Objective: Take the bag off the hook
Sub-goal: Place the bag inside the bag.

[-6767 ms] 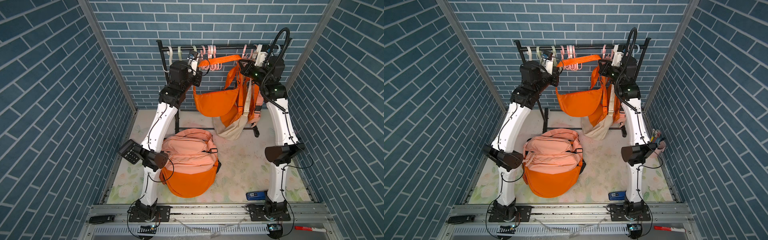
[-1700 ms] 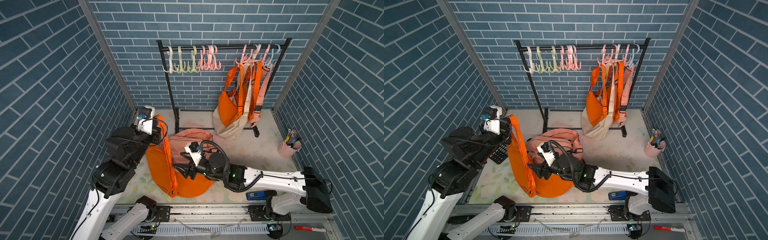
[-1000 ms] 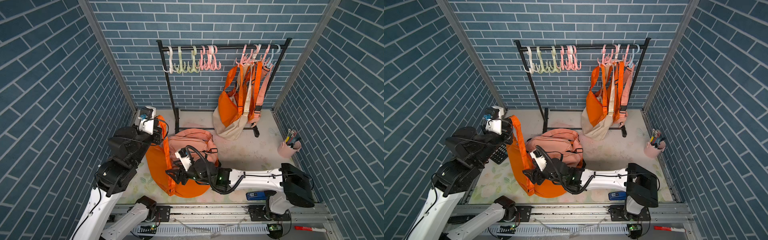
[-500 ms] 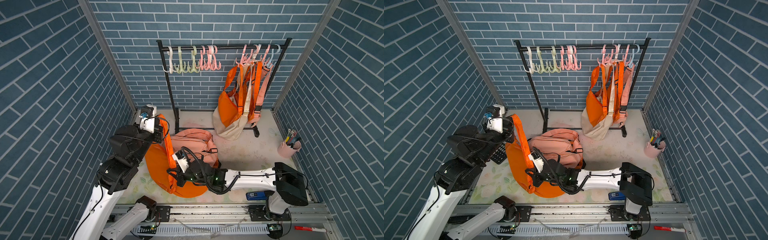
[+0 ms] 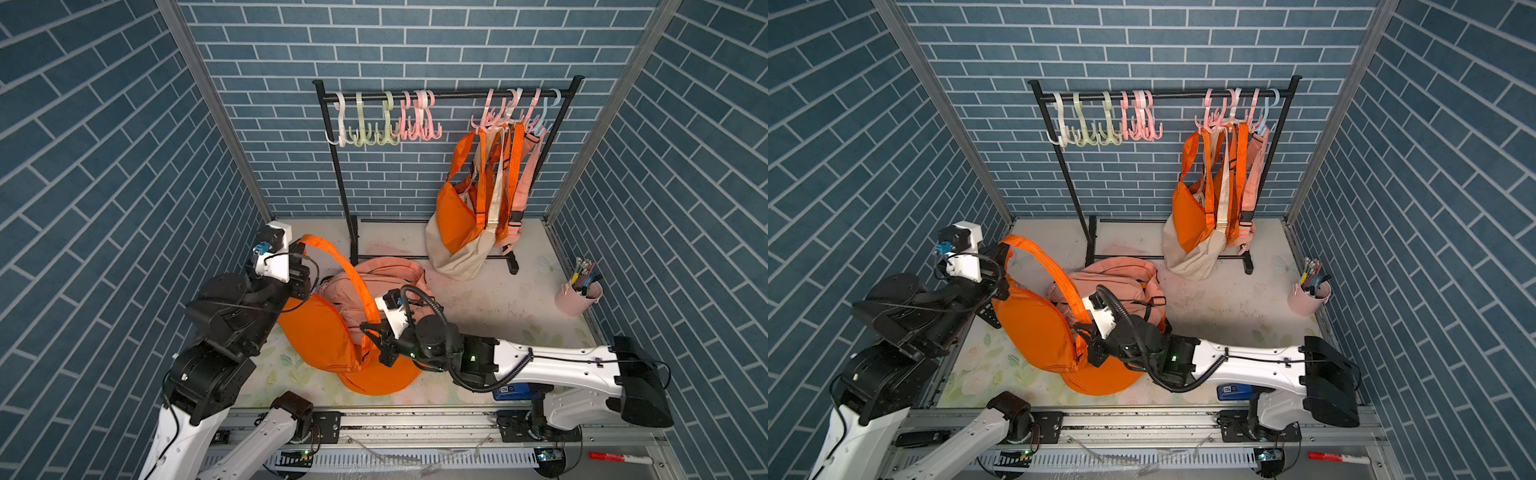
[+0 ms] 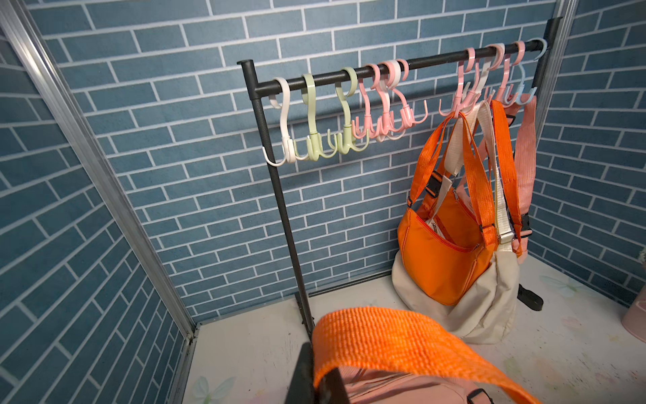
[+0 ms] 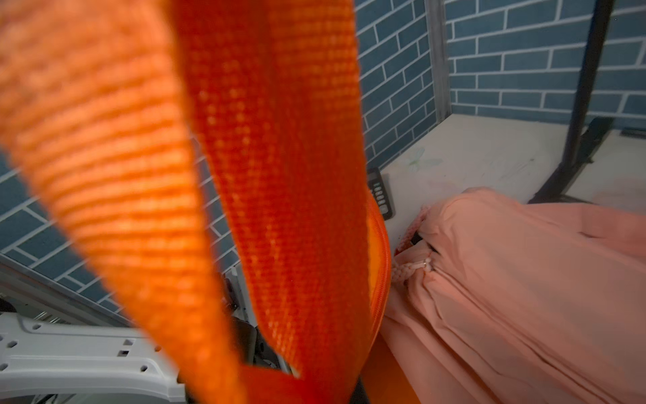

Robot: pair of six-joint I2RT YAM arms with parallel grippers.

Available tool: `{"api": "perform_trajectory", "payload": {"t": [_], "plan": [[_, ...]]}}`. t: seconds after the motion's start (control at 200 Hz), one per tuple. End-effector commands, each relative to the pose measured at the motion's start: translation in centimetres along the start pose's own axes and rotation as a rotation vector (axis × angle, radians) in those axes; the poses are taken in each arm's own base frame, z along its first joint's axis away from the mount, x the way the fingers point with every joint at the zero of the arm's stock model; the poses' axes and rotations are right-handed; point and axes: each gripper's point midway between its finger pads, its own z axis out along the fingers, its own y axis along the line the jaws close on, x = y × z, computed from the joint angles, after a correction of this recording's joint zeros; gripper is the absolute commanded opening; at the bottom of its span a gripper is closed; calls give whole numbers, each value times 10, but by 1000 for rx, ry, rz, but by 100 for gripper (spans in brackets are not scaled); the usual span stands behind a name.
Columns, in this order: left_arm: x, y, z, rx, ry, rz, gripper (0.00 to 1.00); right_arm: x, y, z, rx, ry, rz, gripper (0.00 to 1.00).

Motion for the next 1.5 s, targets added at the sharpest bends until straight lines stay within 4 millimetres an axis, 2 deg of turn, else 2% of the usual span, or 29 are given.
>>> {"api": "perform_trajectory", "payload": {"t": [0.0,0.11,0.125,0.17,0.295,0.495,0.575,0.635,0.73,0.855,0.945,1.26,1.38,1.495], "plan": [[-1,5,-15,-11,3,11,0,-14,-21,-23,114,-19,-111,0],[4,-1,-20,30,10,11,0,-36,-24,-47,148,-43,-172,0],[1,-1,-28,38,-15,6,0,-39,-24,-50,149,-47,-179,0],[1,-6,-34,70,-29,8,0,-47,-24,-60,153,-59,-195,0],[11,-20,-41,153,-43,27,0,-62,-24,-82,165,-80,-228,0],[11,-29,-59,222,-101,26,0,-79,-23,-102,173,-98,-267,0],[14,-29,-58,218,-87,23,0,-84,-22,-107,169,-102,-270,0],[23,-26,-53,196,-57,15,0,-84,-27,-108,205,-97,-282,0],[42,-28,-41,183,-15,-23,0,-84,-44,-106,287,-85,-287,0],[78,-25,-17,123,77,-96,0,-75,-86,-96,372,-29,-186,0],[100,-19,-1,59,137,-132,0,-68,-107,-86,381,-10,-120,0],[127,-7,36,-78,206,-182,0,-68,-164,-50,410,67,-54,0],[145,-4,50,-125,234,-198,0,-58,-183,-36,407,95,-23,0],[163,-5,57,-145,251,-217,0,-40,-194,-22,389,125,8,0]]}}
